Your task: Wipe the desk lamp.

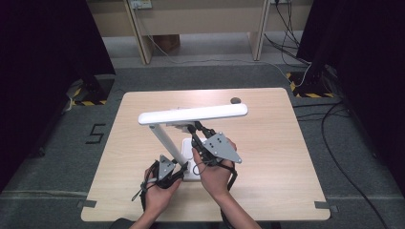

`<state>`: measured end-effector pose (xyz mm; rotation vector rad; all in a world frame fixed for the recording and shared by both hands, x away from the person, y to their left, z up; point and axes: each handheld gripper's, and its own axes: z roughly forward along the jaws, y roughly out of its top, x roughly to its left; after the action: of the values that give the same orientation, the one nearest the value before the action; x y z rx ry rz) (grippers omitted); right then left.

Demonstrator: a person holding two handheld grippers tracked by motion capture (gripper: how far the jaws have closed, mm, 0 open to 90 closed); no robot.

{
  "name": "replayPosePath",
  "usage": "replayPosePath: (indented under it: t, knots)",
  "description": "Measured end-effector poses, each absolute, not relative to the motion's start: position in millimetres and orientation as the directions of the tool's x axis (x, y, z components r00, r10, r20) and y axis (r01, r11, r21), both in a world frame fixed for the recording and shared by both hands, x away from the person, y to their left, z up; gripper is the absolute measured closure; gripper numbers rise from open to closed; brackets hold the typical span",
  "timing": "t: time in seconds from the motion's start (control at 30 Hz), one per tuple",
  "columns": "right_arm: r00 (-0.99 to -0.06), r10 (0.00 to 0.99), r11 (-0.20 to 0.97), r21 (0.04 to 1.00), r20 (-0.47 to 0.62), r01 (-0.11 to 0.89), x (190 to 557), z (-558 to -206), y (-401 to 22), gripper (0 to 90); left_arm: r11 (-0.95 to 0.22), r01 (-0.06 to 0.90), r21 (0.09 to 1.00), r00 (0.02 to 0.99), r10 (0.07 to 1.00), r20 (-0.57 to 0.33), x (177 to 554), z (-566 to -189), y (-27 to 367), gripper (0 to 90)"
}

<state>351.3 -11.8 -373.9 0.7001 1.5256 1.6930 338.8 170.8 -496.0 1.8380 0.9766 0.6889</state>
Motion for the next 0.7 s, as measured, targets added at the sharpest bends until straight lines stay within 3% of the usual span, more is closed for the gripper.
replayPosePath:
  t: [0.7]
  knots:
    - [-0.598, 0.797, -0.008, 0.987, -0.091, -0.161, 352.0, -373.1, -2.2, 80.2, -0.270, 0.333, 0.904, 0.528, 0.847, 0.058, 338.7, -496.3, 170.5, 58.8]
